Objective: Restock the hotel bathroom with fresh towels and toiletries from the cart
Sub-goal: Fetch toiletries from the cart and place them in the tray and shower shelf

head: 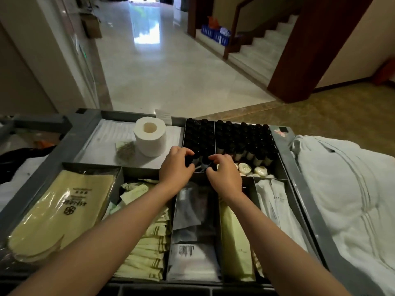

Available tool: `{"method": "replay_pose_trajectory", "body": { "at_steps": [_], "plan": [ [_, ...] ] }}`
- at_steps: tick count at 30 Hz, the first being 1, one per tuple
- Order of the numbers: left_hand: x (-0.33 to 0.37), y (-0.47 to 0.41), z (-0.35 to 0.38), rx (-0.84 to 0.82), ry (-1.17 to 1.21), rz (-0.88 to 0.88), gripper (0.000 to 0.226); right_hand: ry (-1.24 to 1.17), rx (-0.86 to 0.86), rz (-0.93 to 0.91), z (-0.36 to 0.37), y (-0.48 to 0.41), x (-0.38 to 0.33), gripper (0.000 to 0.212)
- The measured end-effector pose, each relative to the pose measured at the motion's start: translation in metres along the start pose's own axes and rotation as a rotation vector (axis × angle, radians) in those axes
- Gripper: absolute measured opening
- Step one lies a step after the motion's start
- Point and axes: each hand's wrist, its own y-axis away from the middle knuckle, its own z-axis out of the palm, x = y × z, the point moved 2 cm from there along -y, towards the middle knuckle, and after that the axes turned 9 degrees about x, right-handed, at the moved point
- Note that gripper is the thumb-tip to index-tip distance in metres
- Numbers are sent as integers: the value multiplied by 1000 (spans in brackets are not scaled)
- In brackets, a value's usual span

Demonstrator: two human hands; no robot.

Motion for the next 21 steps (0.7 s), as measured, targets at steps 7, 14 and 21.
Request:
{"method": "replay_pose_trajectory", "body": {
  "at_steps": [7, 14, 21],
  "plan": [
    [-7, -4, 9, -9, -20, 21, 31, 67, -52, -144, 6, 3, 4, 29],
    [-11, -4, 9, -27, -10, 24, 33, -12, -109, -133, -4, 3, 9, 36],
    [-11, -8, 9, -90, 37, 8, 31, 138, -218, -164, -18, -18, -9, 27]
  ]
}}
